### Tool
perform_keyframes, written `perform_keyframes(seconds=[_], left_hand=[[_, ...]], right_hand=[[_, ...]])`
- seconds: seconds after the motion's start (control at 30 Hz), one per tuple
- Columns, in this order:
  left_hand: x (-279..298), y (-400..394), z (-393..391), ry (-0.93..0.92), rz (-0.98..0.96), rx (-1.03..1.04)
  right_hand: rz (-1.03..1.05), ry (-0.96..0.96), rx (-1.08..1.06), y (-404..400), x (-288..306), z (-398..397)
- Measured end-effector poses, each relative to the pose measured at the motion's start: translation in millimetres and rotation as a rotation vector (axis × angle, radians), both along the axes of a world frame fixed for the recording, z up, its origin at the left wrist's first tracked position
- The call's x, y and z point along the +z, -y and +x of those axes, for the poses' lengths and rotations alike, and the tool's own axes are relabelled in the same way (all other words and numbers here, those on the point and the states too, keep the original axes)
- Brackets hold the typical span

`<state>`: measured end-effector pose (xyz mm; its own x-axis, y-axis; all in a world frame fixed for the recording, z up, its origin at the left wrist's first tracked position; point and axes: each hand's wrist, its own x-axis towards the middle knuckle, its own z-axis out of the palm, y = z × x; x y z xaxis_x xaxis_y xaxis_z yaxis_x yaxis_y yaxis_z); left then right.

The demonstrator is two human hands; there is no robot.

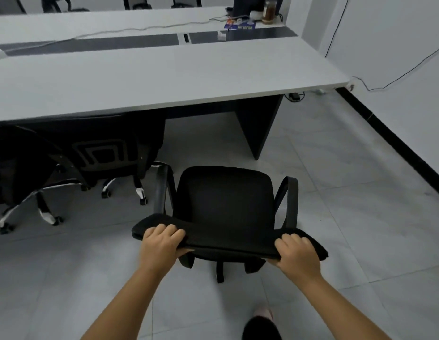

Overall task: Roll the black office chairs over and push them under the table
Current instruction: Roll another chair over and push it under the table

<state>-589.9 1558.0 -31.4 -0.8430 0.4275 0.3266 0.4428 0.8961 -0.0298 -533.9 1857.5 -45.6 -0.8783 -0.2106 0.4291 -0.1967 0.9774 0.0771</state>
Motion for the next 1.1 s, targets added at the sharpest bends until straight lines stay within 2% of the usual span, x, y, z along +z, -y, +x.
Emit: perform_keyframes(seconds=[0.2,0.4,0.6,0.8,0.9,1.1], left_hand=[[-1,-21,-85,-0.048,0.014,0.059],[5,-48,-162,0.065,-0.074,0.138],[1,-69,-240,-0.063,0.003,0.114],[-6,-93,-305,-0.066,0.060,0.178],[-4,-106,-339,-0.108,0.096,0.153],[-10,-82,-405,-0.156,-0.021,0.046]], right_hand=[[-0.010,-0.006,0.015,-21,-1,-92],[-0.119,-0.043,0.049,-45,-2,-176],[-0.024,0.009,0.077,-70,-3,-263],[0.015,-0.022,0.097,-98,-5,-350],[-0.030,-0.028,0.110,-111,-2,-392],[-0.037,-0.008,0.061,-91,-10,-426]])
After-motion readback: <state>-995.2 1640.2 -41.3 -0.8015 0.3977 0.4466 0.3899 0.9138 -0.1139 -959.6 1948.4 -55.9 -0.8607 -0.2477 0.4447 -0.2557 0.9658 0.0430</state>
